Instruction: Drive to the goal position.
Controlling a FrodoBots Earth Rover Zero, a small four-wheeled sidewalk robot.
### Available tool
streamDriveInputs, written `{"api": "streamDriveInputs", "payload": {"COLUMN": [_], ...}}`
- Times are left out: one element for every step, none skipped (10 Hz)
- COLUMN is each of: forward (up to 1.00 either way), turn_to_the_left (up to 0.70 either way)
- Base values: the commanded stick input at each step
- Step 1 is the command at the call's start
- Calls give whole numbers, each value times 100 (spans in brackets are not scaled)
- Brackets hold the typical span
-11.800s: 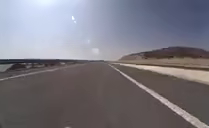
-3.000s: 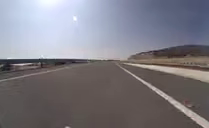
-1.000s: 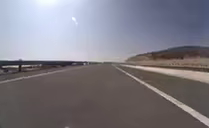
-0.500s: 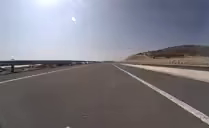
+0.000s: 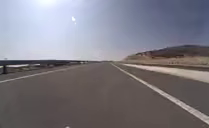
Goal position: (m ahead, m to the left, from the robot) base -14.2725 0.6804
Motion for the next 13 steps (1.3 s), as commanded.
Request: {"api": "streamDriveInputs", "payload": {"forward": [100, 100, 100, 100, 100, 100, 100, 100, 100, 100, 0, 0, 0], "turn_to_the_left": [0, 0, 0, 0, 0, 0, 0, 0, 27, 27, 45, 45, 45]}}
